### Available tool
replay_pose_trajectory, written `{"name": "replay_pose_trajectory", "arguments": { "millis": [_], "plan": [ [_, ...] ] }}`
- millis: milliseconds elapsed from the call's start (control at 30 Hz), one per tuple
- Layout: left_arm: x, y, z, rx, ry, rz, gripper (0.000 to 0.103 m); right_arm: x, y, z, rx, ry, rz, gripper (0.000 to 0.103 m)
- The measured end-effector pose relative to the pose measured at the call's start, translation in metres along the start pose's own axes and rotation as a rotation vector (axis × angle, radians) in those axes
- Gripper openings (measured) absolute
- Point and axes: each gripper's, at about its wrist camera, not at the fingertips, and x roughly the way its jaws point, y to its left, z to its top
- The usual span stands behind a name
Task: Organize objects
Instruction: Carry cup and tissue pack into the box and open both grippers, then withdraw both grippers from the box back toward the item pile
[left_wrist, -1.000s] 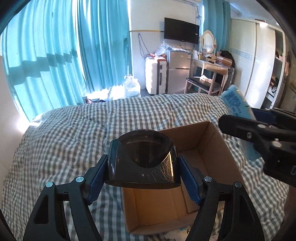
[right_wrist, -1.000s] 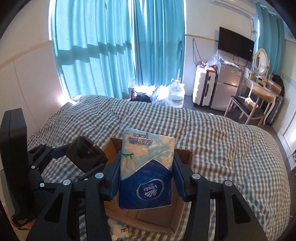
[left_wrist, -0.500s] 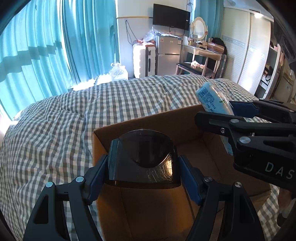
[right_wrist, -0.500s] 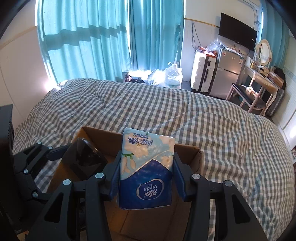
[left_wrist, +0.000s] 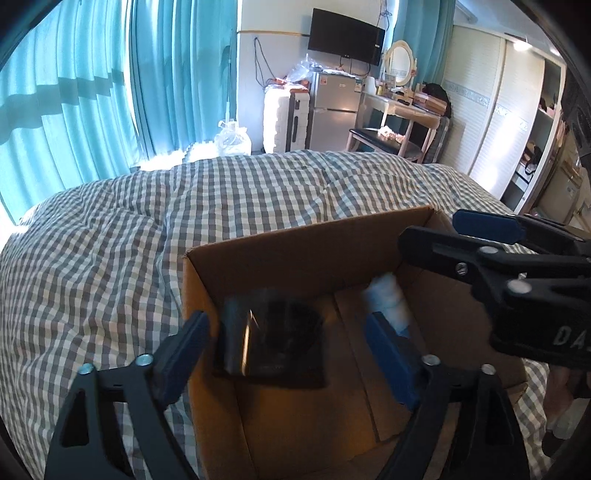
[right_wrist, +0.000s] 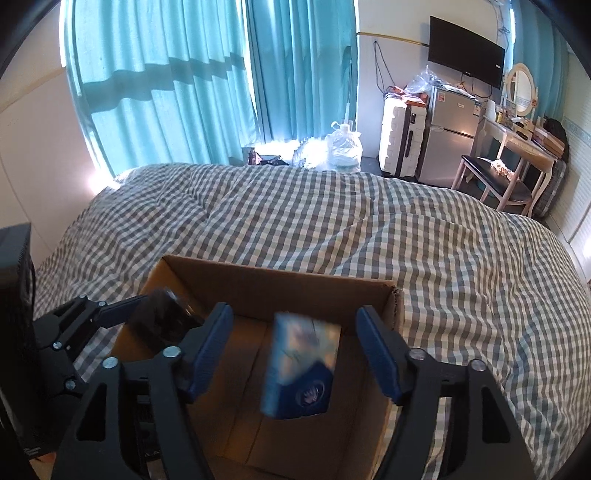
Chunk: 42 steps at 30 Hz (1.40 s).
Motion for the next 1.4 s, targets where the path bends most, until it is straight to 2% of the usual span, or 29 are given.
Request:
{"name": "replay_pose_trajectory", "arguments": {
  "millis": [133,333,600,733,900,1133,1400],
  "plan": [
    [-0.020,-0.004,0.000,0.025,-0.028,0.006,0.093,-0.024,-0.002,0.003,0.018,-0.027,0.002,0.076],
    [-0.064,-0.020,0.004,0.067,-0.067,0.044,0.094,-0.086,-0.003,0.006,0.008,-0.091,-0.030,0.077],
    [-0.141,-0.030,-0.006,0.113,-0.150,0.115,0.094,-0.184,-0.008,-0.006,-0.059,-0.167,-0.146,0.077],
    [-0.168,-0.031,-0.012,0.117,-0.162,0.145,0.094,-0.232,-0.015,-0.019,-0.092,-0.203,-0.233,0.077],
    [-0.197,-0.034,-0.030,0.113,-0.172,0.149,0.094,-0.282,-0.028,-0.040,-0.072,-0.228,-0.264,0.077],
    [-0.218,-0.049,-0.067,0.121,-0.164,0.167,0.094,-0.304,-0.029,-0.093,-0.071,-0.207,-0.263,0.078],
    [-0.214,-0.065,-0.121,0.100,-0.135,0.185,0.094,-0.267,-0.023,-0.167,-0.013,-0.117,-0.121,0.078]
  ]
}}
